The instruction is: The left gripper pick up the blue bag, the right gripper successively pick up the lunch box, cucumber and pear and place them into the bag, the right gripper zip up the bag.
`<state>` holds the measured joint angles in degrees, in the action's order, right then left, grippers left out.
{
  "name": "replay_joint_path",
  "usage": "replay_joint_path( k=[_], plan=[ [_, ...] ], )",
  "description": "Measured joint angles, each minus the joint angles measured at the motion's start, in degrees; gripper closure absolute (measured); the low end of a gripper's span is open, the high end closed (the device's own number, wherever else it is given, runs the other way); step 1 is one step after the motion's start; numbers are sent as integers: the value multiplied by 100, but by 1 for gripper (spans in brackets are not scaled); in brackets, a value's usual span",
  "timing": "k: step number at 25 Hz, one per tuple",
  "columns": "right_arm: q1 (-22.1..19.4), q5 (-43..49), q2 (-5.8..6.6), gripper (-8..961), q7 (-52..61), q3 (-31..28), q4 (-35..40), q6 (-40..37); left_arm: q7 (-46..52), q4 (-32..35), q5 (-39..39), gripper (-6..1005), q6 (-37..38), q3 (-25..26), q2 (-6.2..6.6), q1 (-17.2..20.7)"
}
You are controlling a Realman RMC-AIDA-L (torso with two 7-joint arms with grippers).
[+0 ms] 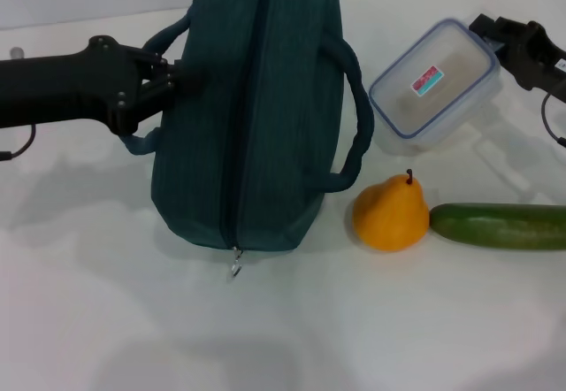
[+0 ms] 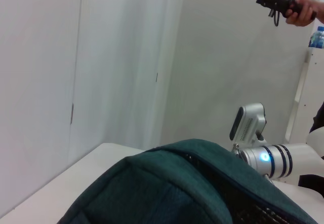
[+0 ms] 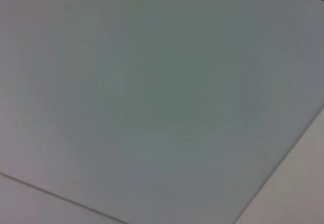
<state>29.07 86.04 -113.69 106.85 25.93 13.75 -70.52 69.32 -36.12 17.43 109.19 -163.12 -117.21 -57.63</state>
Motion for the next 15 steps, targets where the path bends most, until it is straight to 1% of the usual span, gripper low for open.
replay_joint_path(
  k=[4,10,15],
  plan=[
    [-62,-4,30,747,-15,9,36,-251,4,0,28,951,37,0,-17,31],
    [-220,38,112,782,-34,55,91,-451,-4,1,106,951,119,0,-38,74],
    [-470,24,102,806,-171,58,430,-841,-99,42,233,951,184,0,-66,182]
  ],
)
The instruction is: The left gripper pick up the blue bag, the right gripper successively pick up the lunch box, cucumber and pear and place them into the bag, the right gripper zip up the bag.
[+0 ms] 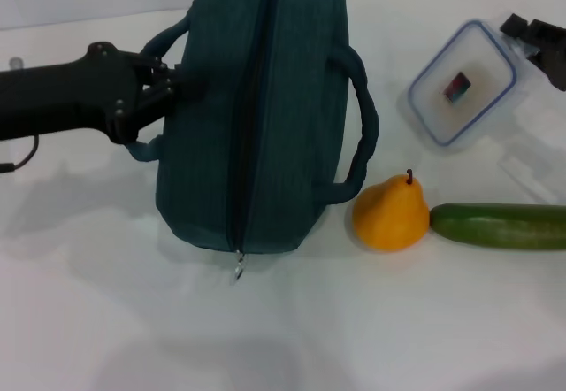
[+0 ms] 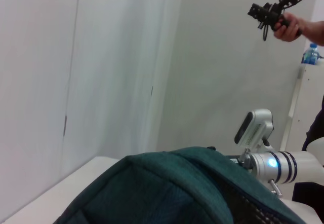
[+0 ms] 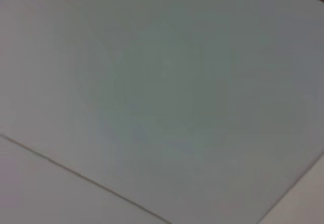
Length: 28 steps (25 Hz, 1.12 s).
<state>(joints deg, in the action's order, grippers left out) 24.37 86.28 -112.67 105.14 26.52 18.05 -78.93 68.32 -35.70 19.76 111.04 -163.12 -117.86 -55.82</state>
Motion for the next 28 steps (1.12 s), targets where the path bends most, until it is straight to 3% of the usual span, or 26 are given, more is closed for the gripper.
replay_joint_path(
  k=[5,12,19,28],
  plan=[
    [-104,-70,73,820,-252,-52,46,-353,-105,-12,76,951,6,0,-119,69],
    [-108,-69,132,847,-453,11,103,-459,-133,-3,-98,952,6,0,-124,83],
    [-133,-46,116,877,-528,106,237,-454,-94,-1,-138,952,5,1,-132,82],
    [-420,-41,152,881,-531,60,259,-415,-89,-21,-192,950,5,0,-131,72]
  ],
)
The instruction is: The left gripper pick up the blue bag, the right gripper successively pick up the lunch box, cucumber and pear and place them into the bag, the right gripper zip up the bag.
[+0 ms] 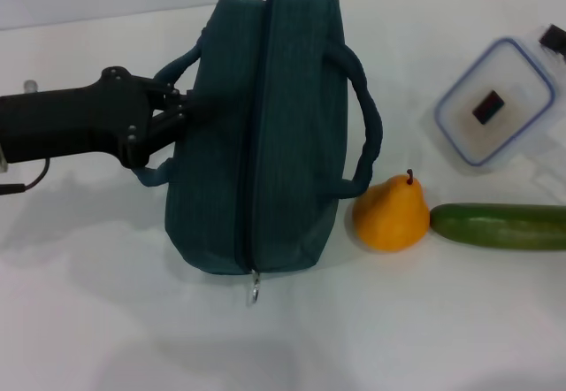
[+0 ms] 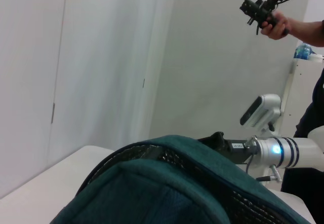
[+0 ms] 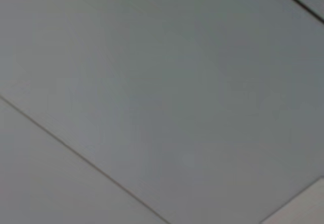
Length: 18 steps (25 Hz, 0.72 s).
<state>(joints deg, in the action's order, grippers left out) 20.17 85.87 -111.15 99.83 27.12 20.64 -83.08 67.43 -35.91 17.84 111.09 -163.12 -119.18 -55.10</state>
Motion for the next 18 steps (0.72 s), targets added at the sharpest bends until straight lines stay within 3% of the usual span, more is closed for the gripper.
replay_joint_path(
  k=[12,18],
  plan=[
    [-674,-51,-28,887,-130,-239,-39,94,-58,38,-27,947,-45,-8,0,-82],
    [-794,-10,-74,906,-150,-260,-251,280,-107,49,-178,946,-53,-9,-10,-146]
  ],
)
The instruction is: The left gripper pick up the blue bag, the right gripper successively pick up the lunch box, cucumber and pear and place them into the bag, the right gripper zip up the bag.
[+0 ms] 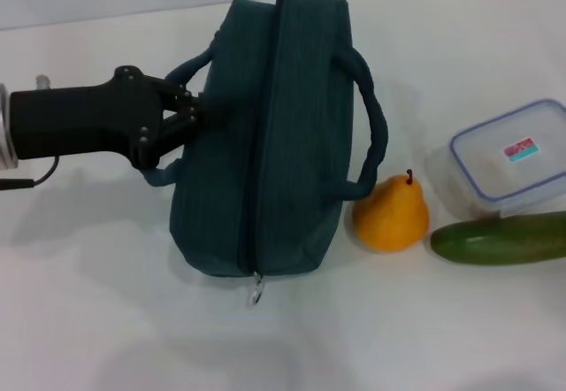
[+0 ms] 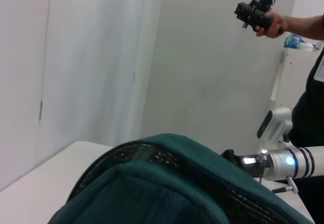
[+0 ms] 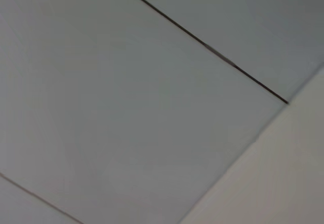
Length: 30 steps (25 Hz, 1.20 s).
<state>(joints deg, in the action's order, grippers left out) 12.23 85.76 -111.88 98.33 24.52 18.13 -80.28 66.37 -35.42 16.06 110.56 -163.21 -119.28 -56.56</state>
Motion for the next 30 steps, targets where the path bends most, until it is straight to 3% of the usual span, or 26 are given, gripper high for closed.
replay_joint_path(
  k=[3,8,14,27,30],
  plan=[
    [-16,3,12,924,-1,33,-153,52,-3,1,-43,945,0,0,-4,-8],
    [-45,10,11,874,-5,30,-312,206,-3,1,-69,944,0,0,-7,-29],
    [-64,-3,-39,669,-8,-1,-442,408,-10,4,-89,943,0,0,-7,-77],
    [164,-6,-46,343,98,31,-849,389,-116,229,-211,940,-154,0,-7,-199],
    [175,-2,-37,345,152,42,-852,224,-137,230,-214,939,-157,0,-7,-206]
  ],
)
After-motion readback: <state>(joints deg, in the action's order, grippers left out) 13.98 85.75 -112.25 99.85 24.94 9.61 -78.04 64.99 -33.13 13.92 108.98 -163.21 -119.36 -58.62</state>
